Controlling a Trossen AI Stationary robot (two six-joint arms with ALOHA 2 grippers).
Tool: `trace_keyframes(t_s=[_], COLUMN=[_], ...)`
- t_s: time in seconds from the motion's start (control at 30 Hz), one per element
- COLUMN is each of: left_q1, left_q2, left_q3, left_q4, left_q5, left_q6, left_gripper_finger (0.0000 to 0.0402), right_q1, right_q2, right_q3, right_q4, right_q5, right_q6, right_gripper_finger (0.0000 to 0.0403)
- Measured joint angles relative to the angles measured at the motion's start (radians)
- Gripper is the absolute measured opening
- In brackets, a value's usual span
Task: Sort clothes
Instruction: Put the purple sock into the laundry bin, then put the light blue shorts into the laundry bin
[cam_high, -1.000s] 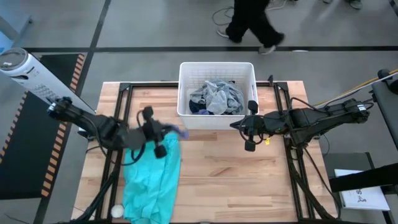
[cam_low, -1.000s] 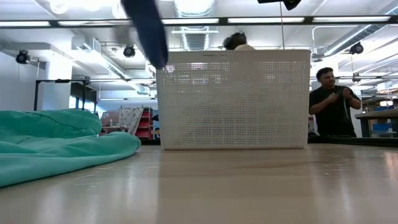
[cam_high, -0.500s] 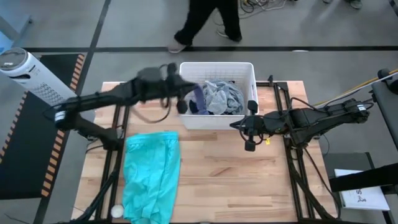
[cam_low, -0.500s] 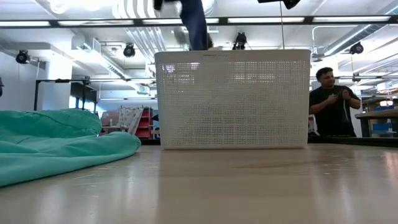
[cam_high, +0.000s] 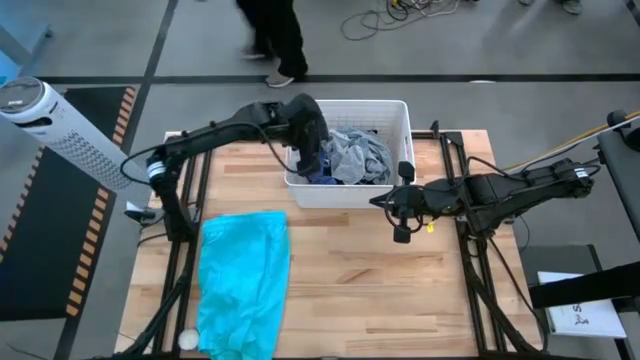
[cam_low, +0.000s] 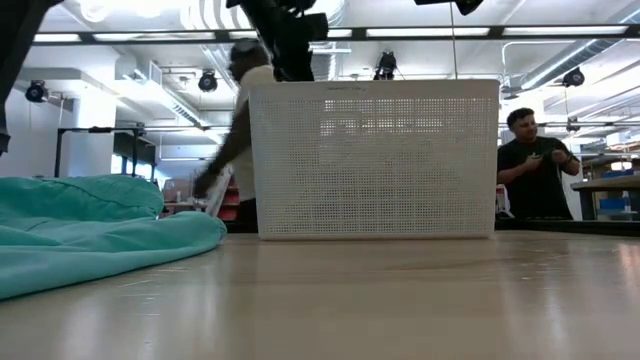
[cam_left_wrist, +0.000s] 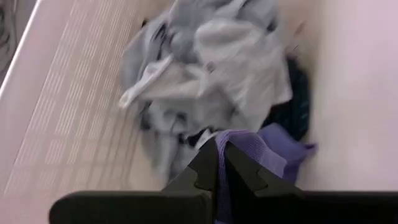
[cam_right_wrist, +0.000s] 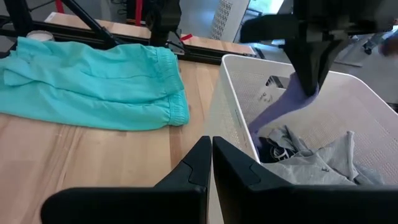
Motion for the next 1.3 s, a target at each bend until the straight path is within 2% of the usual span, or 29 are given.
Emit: trace_keyframes(t_s=[0.1, 0.23, 0.5, 0.67, 0.73, 0.8, 0.9, 1.0, 1.2, 1.3], left_q1=[0.001, -0.005, -0.049, -0.127, -0.186, -0.274, -0.428, -0.582, -0.849, -0.946], left_q2=[0.037, 0.044, -0.041, -0.133, -0.175, -0.219, -0.276, -0.322, -0.391, -0.398], left_q3=[0.049, 0.082, 0.085, 0.072, 0.056, 0.018, -0.069, -0.175, -0.402, -0.499], left_q4=[-0.059, -0.096, -0.173, -0.257, -0.290, -0.323, -0.328, -0.325, -0.295, -0.254], left_q5=[-0.034, -0.033, -0.033, -0.035, -0.039, -0.094, -0.201, -0.259, -0.266, -0.208], left_q6=[-0.010, -0.011, -0.067, -0.168, -0.230, -0.293, -0.386, -0.535, -0.823, -0.940], left_gripper_finger=[0.0007, 0.0039, 0.0151, 0.0217, 0.0234, 0.0241, 0.0239, 0.0233, 0.0222, 0.0216], right_q1=[0.000, 0.000, 0.000, 0.000, 0.000, 0.000, 0.000, 0.004, 0.020, 0.028], right_q2=[0.000, 0.000, 0.000, -0.001, -0.001, -0.001, 0.000, 0.000, 0.000, 0.000], right_q3=[0.000, 0.000, 0.000, 0.000, 0.000, 0.000, 0.000, 0.000, 0.000, 0.000], right_q4=[-0.001, -0.004, -0.007, -0.016, -0.034, -0.046, -0.055, -0.055, -0.058, -0.058], right_q5=[-0.004, -0.009, -0.012, -0.012, -0.012, -0.012, -0.012, -0.012, -0.013, -0.014], right_q6=[0.005, 0.013, 0.025, 0.025, 0.028, 0.028, 0.029, 0.029, 0.027, 0.029], right_gripper_finger=[0.0000, 0.0000, 0.0000, 0.0000, 0.0000, 0.0000, 0.0000, 0.0000, 0.0000, 0.0000])
